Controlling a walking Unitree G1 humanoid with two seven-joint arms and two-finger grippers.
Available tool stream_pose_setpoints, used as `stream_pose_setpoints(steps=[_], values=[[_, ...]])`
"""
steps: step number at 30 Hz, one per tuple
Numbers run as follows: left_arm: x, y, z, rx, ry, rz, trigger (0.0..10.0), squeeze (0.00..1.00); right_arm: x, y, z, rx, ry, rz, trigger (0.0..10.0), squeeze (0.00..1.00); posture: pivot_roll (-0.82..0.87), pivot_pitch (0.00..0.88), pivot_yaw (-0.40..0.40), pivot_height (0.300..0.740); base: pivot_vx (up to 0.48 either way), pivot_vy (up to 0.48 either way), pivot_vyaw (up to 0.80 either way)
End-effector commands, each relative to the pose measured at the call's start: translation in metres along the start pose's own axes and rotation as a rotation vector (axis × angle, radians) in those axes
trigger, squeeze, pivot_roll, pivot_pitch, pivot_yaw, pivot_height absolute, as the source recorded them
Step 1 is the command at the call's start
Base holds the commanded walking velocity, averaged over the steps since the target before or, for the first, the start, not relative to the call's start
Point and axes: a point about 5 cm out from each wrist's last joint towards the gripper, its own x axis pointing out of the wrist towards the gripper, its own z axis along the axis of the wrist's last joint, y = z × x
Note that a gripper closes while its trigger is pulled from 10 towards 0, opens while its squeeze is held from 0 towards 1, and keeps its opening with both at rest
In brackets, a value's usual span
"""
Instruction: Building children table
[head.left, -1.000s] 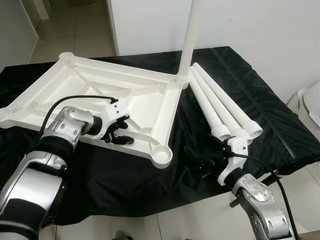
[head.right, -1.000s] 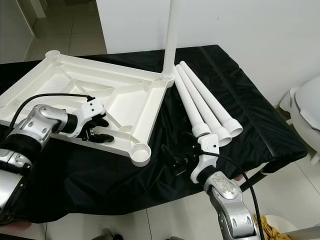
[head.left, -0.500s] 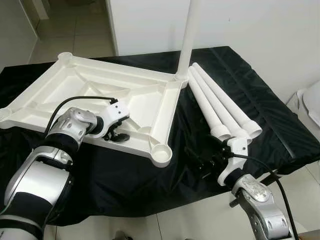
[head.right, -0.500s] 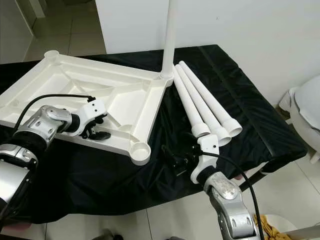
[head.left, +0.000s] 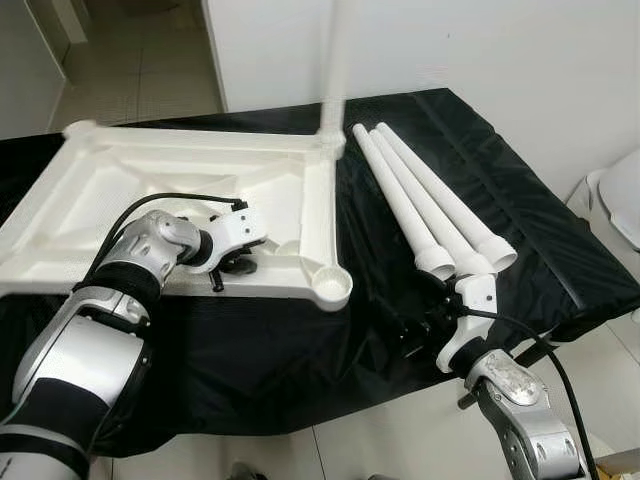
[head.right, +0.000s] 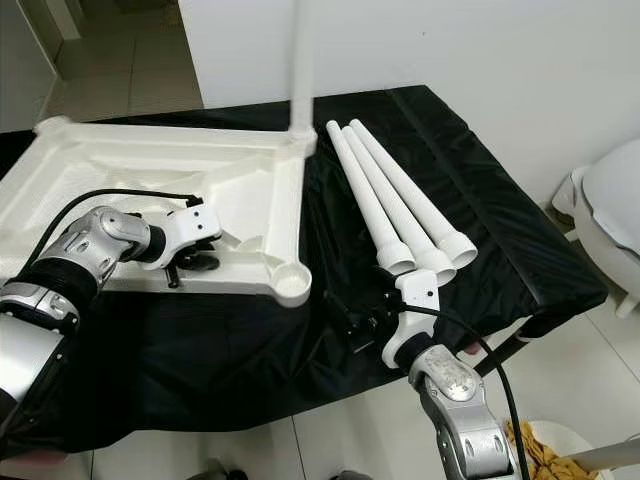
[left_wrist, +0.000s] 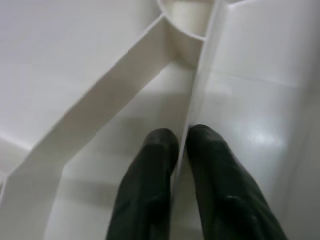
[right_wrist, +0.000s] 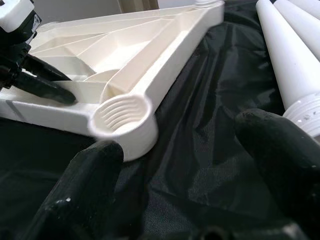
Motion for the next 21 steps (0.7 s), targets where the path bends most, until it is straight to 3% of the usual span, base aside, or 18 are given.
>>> stream_pose_setpoints(steps=[1,2,3,6,7,11,13,17,18,21], values=[[0.001,-0.002,-0.017,-0.063,0.042,0.081,0.0,0.0,-0.001,-0.004,0.001,-0.008,0.005,-0.011,10.0,0.0,-0.15,0.109,0.058,0.74,0.0,0.0,0.0],[0.001,-0.002,-0.017,-0.063,0.042,0.081,0.0,0.0,-0.001,-0.004,0.001,-0.008,0.005,-0.011,10.0,0.0,-0.15,0.109,0.058,0.74,0.0,0.0,0.0],[0.003,-0.003,-0.011,-0.055,0.011,0.073,2.3,0.0,0.0,-0.004,0.001,-0.008,0.004,-0.012,10.0,0.0,-0.15,0.112,0.057,0.74,0.0,0.0,0.0],[0.004,-0.003,-0.008,-0.047,-0.002,0.069,2.3,0.0,0.0,-0.005,0.001,-0.008,0.004,-0.013,10.0,0.0,-0.15,0.112,0.057,0.74,0.0,0.0,0.0],[0.009,-0.008,0.002,-0.046,-0.052,0.043,10.0,0.0,0.001,-0.005,0.001,-0.007,0.003,-0.013,10.0,0.0,-0.15,0.113,0.057,0.74,0.0,0.0,0.0],[0.013,-0.013,0.013,-0.052,-0.103,0.024,10.0,0.0,0.002,-0.005,0.002,-0.008,0.001,-0.014,10.0,0.0,-0.14,0.115,0.053,0.74,0.0,0.0,0.0],[0.018,-0.024,0.042,-0.052,-0.263,-0.014,10.0,0.0,0.005,-0.005,0.002,-0.008,-0.004,-0.012,10.0,0.0,-0.14,0.115,0.047,0.74,0.0,0.0,0.0],[0.018,-0.028,0.051,-0.047,-0.308,-0.028,10.0,0.0,0.006,-0.006,0.003,-0.007,-0.005,-0.011,10.0,0.0,-0.13,0.116,0.046,0.74,0.0,0.0,0.0],[0.017,-0.032,0.057,-0.035,-0.343,-0.038,10.0,1.0,0.008,-0.006,0.003,-0.005,-0.008,-0.008,10.0,0.0,-0.13,0.115,0.045,0.74,0.0,0.0,0.0],[0.013,-0.037,0.064,0.001,-0.389,-0.063,10.0,1.0,0.01,-0.006,0.003,-0.002,-0.013,-0.008,10.0,0.0,-0.13,0.114,0.047,0.74,0.0,0.0,0.0]])
